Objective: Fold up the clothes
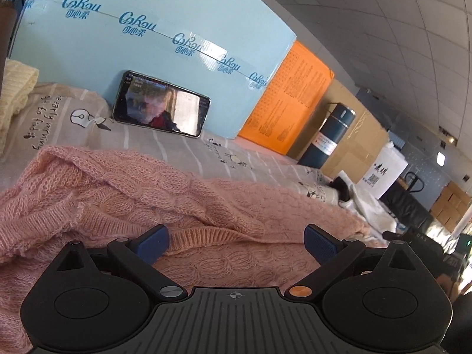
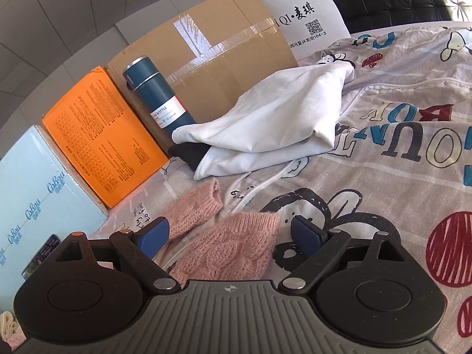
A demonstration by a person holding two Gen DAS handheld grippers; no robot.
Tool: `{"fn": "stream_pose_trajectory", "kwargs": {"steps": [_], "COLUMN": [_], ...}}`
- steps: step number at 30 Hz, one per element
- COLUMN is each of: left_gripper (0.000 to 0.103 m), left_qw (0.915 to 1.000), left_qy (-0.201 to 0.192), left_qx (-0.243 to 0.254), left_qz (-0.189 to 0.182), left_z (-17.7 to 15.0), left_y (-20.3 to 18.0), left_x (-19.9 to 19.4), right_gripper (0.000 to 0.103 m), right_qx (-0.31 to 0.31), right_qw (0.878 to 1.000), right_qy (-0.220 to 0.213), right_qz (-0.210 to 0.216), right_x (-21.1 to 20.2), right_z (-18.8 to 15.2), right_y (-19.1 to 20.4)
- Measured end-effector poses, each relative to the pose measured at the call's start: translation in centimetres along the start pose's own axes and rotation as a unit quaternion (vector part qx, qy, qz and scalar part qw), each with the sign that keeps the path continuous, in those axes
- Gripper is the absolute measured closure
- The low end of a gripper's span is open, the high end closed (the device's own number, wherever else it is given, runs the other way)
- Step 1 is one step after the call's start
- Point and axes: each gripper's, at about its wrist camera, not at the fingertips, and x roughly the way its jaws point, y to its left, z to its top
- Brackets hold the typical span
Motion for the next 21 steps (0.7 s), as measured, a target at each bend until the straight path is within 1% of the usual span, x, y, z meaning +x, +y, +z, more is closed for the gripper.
{"fn": "stream_pose_trajectory", "kwargs": {"steps": [2,3,6,9,12,17,21], "left_gripper": [0.004,0.004,0.003,0.003,0.003,0.003,0.003], "left_qw": [0.9991,0.998,0.9947,0.9903,0.9893,0.99,0.9895], "left_qy": [0.022,0.032,0.048,0.074,0.089,0.077,0.064], "left_qx": [0.021,0.031,0.066,0.079,0.075,0.069,0.07], "left_qz": [0.029,0.043,0.062,0.088,0.088,0.097,0.109], "left_z": [0.1,0.2,0.2,0.2,0.9,2.1,2.9], "left_y": [-1.5,-2.2,-3.8,-4.5,-4.8,-4.5,-4.3], "left_x": [-0.8,-1.2,-3.5,-5.2,-6.6,-7.2,-6.8], "right_gripper": [0.014,0.014,0.014,0.014,0.014,0.014,0.014], "right_qx": [-0.006,-0.001,0.003,-0.034,-0.033,-0.021,-0.027], "right_qw": [0.998,0.997,0.997,0.995,0.993,0.991,0.991], "right_qy": [0.01,0.014,0.019,0.023,0.032,0.035,0.036], "right_qz": [-0.057,-0.069,-0.072,-0.088,-0.104,-0.125,-0.124], "right_x": [-0.8,-1.5,-3.5,-5.0,-6.3,-7.8,-8.3], "right_z": [0.3,0.6,1.6,2.1,2.6,3.7,4.5], "right_y": [1.2,1.7,3.0,4.5,4.9,4.7,4.5]}}
